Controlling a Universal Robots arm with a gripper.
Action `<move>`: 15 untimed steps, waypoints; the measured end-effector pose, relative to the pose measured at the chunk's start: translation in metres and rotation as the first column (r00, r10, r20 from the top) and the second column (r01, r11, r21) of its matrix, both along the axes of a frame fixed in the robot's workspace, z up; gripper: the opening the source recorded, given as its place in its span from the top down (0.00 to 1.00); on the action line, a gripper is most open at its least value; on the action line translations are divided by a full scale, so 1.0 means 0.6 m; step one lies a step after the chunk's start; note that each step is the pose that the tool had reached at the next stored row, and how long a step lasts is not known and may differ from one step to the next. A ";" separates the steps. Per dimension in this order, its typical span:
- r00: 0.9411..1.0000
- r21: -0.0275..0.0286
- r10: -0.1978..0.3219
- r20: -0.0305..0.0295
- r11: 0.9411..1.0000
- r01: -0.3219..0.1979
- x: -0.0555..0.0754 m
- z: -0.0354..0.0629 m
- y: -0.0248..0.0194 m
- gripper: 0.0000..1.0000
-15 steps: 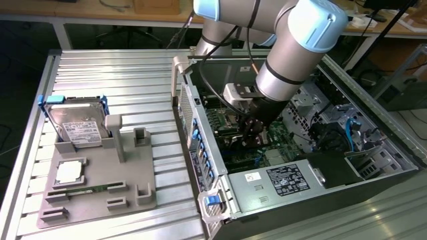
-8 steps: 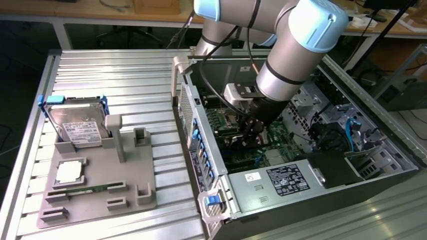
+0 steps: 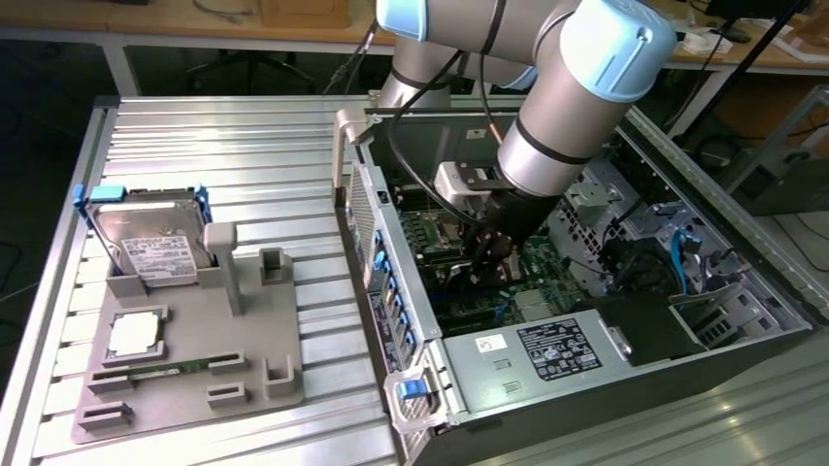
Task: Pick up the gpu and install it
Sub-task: 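Insert the gpu into the slot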
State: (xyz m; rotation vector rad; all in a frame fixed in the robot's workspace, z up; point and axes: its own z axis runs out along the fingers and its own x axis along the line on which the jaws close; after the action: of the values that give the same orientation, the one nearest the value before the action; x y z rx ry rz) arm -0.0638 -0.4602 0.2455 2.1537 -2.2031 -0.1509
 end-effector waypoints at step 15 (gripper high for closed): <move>1.000 0.000 0.001 0.000 1.000 -0.001 0.002 0.003 -0.0004 0.73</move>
State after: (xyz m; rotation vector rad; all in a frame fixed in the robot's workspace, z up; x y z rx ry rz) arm -0.0628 -0.4605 0.2474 2.1549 -2.2018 -0.1509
